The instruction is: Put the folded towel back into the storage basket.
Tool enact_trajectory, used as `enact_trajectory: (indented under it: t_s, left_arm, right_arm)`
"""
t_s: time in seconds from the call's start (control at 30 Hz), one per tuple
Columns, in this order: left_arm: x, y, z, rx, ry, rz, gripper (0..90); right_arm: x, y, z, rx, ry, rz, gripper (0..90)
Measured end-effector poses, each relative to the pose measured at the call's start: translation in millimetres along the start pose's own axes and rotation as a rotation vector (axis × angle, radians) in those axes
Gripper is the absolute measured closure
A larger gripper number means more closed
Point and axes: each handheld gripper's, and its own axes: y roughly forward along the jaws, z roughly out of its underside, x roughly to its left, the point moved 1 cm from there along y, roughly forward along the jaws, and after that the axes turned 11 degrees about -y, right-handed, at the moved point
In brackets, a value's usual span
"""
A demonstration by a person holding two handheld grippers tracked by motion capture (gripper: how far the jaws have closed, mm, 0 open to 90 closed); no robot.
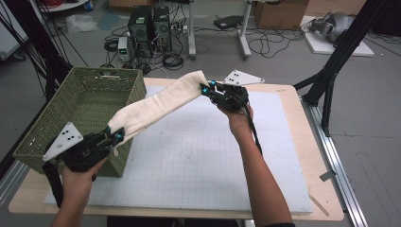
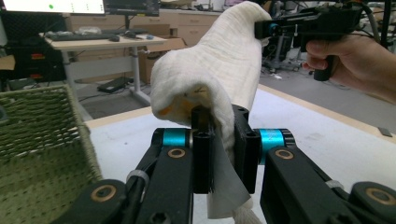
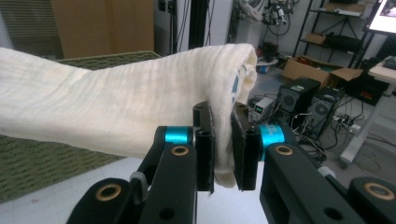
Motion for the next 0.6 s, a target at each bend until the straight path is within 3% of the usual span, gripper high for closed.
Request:
enact_trajectory:
  t_s: [0.2,0.27,0.6]
  left_arm:
    - [4.3,-12.6,-4.5,-0.016,0.023,-0.042,80.8]
    - [5.4,-14.6,-5.0,-0.021,0.020,-0.046,80.8]
    - [12.4,-31.2,-6.1,-0.037,0.008,-0.088,80.8]
  right_arm:
    - [1.8,26.8,-13.9,0.002,-0.025,-0.012,81.5]
    - [2.2,30.4,-15.7,-0.002,-0.028,-0.017,81.5]
    - [10.6,80.9,-38.5,0.000,-0.025,-0.017,81.4]
